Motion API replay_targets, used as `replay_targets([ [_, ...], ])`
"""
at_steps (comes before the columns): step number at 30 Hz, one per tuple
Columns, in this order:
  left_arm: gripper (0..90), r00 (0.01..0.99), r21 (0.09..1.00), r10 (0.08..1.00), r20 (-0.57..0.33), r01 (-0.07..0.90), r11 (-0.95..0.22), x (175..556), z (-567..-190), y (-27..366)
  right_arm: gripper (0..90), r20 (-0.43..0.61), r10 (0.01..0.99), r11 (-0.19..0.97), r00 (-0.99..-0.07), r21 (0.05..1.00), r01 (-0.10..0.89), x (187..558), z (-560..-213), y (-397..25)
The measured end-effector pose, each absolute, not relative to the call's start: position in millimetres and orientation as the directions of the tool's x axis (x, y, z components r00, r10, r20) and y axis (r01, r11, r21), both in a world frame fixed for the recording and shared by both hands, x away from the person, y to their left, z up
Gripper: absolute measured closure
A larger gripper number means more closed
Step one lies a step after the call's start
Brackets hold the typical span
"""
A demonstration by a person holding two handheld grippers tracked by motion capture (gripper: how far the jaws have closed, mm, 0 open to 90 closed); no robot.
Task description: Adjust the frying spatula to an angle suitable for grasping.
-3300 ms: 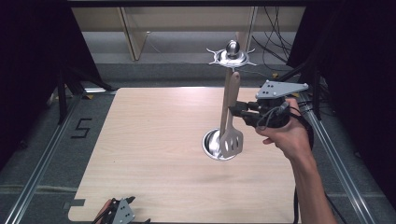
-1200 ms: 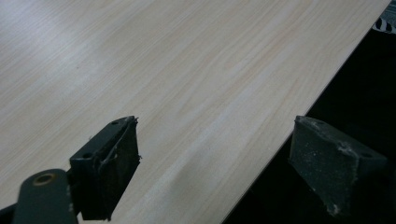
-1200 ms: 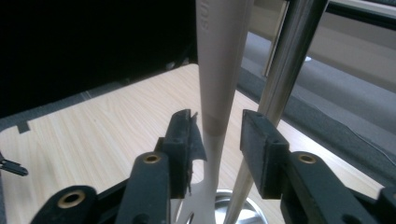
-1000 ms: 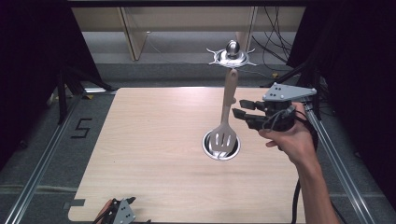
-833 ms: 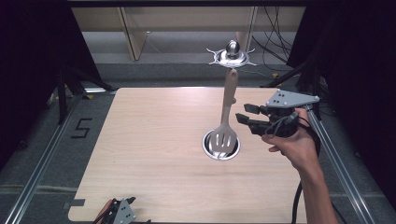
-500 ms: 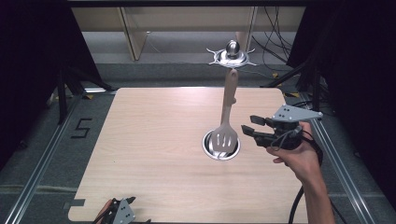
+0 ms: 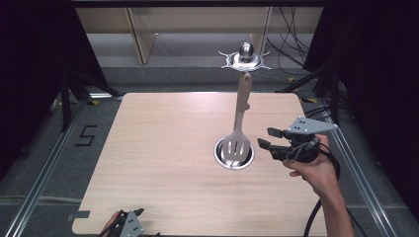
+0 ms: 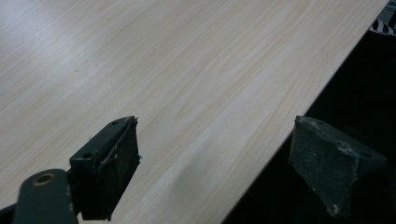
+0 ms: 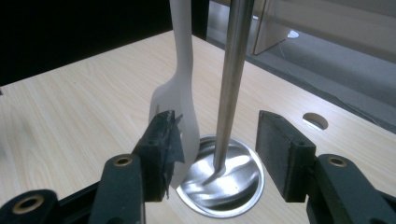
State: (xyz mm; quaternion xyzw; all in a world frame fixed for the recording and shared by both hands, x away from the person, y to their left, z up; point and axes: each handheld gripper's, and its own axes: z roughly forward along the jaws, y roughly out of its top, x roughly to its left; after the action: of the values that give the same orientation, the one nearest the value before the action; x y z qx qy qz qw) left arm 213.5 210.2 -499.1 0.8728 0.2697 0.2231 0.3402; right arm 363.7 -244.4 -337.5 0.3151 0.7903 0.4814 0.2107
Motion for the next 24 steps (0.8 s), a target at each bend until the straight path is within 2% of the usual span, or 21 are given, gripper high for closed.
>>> replay_targets([
  [2,15.0,0.756,0.714,0.621,0.208,0.317,-0.625,213.6,-498.9,210.3,47.3,-0.001,0.712,0.327,-0.702,0.886,0.33,362.7,-341.8,-245.4],
  [8,15.0,0.755,0.714,0.622,0.206,0.319,-0.624,213.7,-498.8,210.0,45.5,-0.028,0.704,0.357,-0.71,0.878,0.319,364.3,-348.8,-249.4],
  [10,15.0,0.754,0.716,0.624,0.205,0.32,-0.621,213.9,-498.7,209.9,45.3,-0.009,0.705,0.359,-0.709,0.867,0.346,363.0,-351.4,-249.8],
  [16,15.0,0.753,0.719,0.627,0.2,0.322,-0.616,214.6,-498.2,209.8,42.0,-0.02,0.705,0.363,-0.709,0.869,0.337,365.8,-360.3,-250.8],
  [17,15.0,0.754,0.717,0.625,0.202,0.321,-0.619,214.9,-498.3,210.0,41.5,0.005,0.713,0.354,-0.701,0.861,0.366,363.8,-360.4,-250.4],
  [18,15.0,0.753,0.711,0.624,0.208,0.322,-0.625,215.3,-498.3,210.5,41.0,-0.018,0.708,0.362,-0.706,0.868,0.34,366.0,-362.5,-251.2],
  [24,15.0,0.743,0.726,0.641,0.195,0.33,-0.604,215.0,-499.1,209.1,39.9,0.003,0.717,0.364,-0.698,0.851,0.378,363.2,-369.5,-251.0],
])
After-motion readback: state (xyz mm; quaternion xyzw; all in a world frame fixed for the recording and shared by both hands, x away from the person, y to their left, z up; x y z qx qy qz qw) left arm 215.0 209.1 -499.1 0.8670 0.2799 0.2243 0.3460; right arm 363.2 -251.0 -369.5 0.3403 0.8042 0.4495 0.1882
